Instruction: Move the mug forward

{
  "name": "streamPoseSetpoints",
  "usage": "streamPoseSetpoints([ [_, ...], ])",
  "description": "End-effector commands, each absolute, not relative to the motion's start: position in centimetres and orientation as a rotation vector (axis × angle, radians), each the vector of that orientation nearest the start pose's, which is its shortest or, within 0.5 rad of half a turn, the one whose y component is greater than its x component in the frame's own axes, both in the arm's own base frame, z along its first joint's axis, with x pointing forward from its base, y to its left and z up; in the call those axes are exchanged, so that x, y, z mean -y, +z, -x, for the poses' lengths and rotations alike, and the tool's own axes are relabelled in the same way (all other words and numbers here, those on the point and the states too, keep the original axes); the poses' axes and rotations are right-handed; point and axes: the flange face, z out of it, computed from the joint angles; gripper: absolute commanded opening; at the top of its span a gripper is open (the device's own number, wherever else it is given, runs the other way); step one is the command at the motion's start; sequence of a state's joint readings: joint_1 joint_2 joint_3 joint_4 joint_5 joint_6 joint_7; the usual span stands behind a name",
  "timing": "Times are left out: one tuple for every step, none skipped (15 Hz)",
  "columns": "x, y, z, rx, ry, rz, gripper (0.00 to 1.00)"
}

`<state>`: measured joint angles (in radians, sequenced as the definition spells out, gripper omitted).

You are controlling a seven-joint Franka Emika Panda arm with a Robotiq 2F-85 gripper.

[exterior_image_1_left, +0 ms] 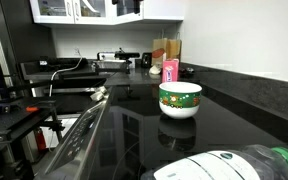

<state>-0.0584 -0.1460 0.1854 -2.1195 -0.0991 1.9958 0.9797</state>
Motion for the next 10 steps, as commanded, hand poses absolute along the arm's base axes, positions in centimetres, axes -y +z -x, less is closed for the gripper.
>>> streamPoseSetpoints([
  [-5.0, 45.6, -54.2, -1.542, -0.077, 2.788, 1.00],
  [-4.5, 44.5, -55.3, -1.610, -0.065, 2.739, 1.00],
  [-4.0, 43.4, -56.0, -1.675, -0.047, 2.687, 1.00],
  [-3.5, 42.5, -56.6, -1.737, -0.029, 2.634, 1.00],
  [-3.0, 41.5, -57.0, -1.795, -0.004, 2.576, 1.00],
  [-2.5, 40.6, -57.3, -1.856, 0.011, 2.519, 1.00],
  [-2.1, 39.7, -57.6, -1.914, 0.023, 2.460, 1.00],
  [-1.8, 38.8, -57.7, -1.972, 0.028, 2.402, 1.00],
  [-1.4, 37.9, -58.0, -2.026, 0.033, 2.342, 1.00],
  [-1.2, 37.1, -58.2, -2.083, 0.037, 2.283, 1.00],
])
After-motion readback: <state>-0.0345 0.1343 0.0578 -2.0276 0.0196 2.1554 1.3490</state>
